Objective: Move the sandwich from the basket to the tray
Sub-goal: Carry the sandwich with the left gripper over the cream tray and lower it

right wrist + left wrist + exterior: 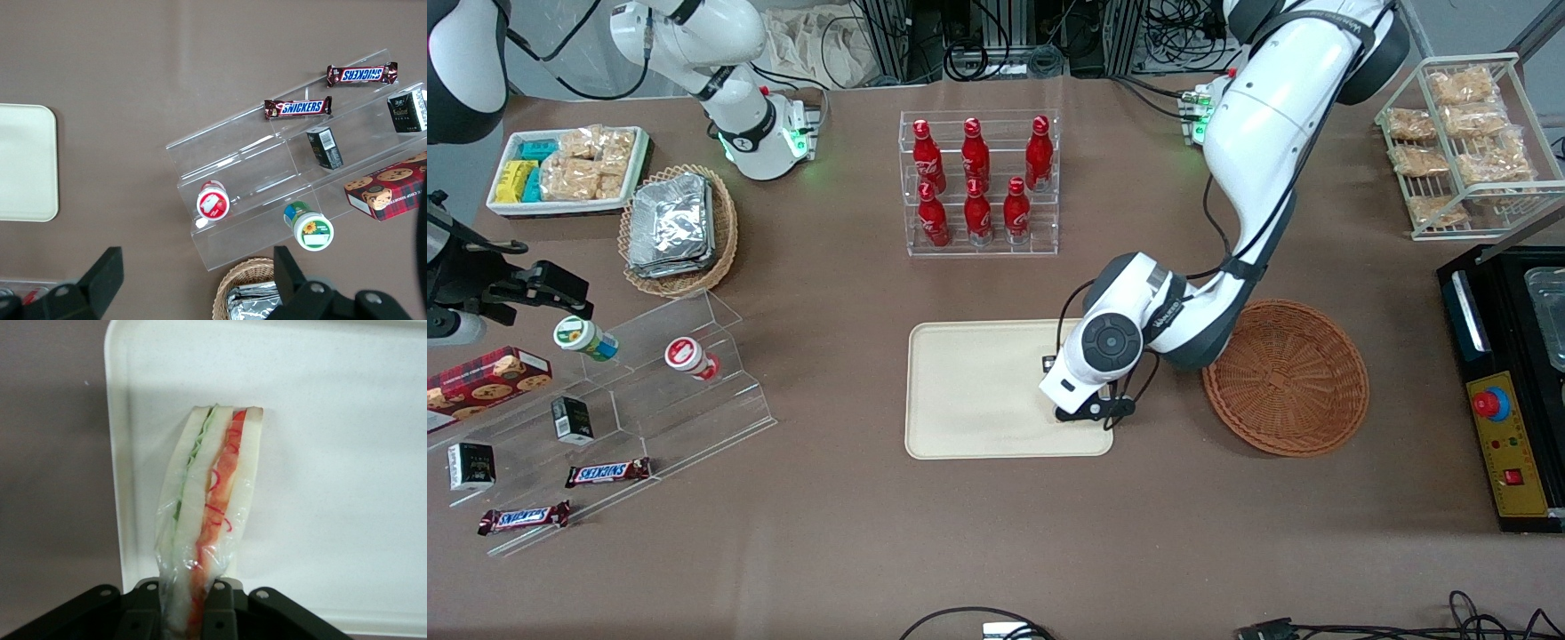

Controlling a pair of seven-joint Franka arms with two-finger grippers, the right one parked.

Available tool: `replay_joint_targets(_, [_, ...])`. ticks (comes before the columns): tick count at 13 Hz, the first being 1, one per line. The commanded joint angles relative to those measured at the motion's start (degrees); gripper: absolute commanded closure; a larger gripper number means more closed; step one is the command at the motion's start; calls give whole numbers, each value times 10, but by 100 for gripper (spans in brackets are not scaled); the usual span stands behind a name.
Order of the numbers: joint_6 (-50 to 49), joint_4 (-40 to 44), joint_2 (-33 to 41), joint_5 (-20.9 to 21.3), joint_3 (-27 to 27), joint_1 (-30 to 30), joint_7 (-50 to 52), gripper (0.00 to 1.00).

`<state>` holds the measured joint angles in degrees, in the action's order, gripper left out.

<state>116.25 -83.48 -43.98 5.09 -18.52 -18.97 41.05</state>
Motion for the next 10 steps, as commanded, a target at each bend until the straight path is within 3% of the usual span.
replay_joint_targets(1, [-4,21,-5,12,2,-5,13,1])
replay_joint_targets(5, [-15,20,45,13,4,3,14,0])
replay_joint_targets(7, [-71,17,91,12,15,17,13,0])
replay_joint_targets(10, [-138,-61,191,12,14,55,11,0])
